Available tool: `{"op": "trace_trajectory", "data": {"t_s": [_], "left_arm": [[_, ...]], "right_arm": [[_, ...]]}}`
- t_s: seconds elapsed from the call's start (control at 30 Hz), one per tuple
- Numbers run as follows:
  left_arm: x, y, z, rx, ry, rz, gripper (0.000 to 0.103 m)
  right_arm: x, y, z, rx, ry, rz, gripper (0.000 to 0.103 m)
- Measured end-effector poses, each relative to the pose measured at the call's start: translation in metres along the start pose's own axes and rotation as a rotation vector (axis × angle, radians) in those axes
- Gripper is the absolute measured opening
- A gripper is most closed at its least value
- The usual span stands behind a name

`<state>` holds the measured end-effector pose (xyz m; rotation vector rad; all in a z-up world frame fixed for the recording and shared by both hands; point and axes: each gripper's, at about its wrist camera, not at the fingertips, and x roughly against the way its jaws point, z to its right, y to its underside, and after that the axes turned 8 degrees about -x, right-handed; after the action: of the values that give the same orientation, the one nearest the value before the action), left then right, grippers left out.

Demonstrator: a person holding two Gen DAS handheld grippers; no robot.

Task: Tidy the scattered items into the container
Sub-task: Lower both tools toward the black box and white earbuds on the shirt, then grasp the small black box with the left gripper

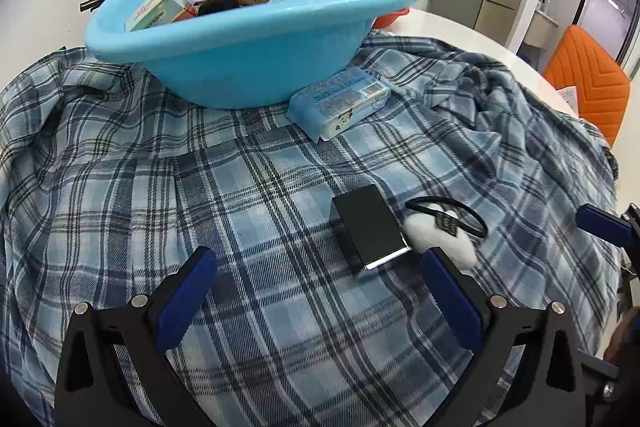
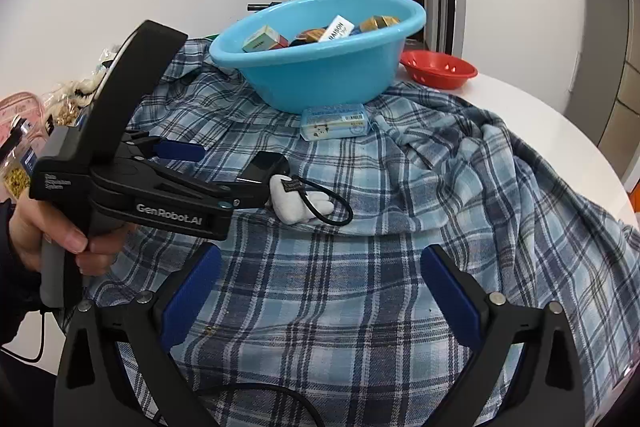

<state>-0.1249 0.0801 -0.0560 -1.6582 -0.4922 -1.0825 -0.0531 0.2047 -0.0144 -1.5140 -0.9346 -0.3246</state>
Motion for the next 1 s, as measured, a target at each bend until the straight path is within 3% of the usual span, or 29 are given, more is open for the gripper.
{"op": "trace_trajectory", "data": {"t_s": [0.3,0.4,0.47,0.7,1.0], "left_arm": [[-0.021,-0.009,0.012,-0.047,0.0,-0.041,0.078],[-0.02,-0.012,0.012,-0.037,-0.003,-0.026,0.06],[-0.019,-0.014,0.008,-0.009,-0.016,-0.023,0.041],[-0.006,-0.003,-0.005,0.024,0.029,-0.02,0.036],[0.024,0.041,-0.023,0.066,0.055,-0.022,0.036]], "right_arm": [[-0.002,0.001,0.008,-0.032,-0.012,-0.009,0.098],[-0.002,0.002,0.011,-0.041,-0.009,-0.011,0.096],[-0.002,0.002,0.013,-0.052,-0.012,-0.015,0.096],[-0.001,0.004,0.013,-0.053,-0.01,-0.017,0.095],[-0.004,0.007,0.005,-0.04,-0.021,-0.032,0.095]]}}
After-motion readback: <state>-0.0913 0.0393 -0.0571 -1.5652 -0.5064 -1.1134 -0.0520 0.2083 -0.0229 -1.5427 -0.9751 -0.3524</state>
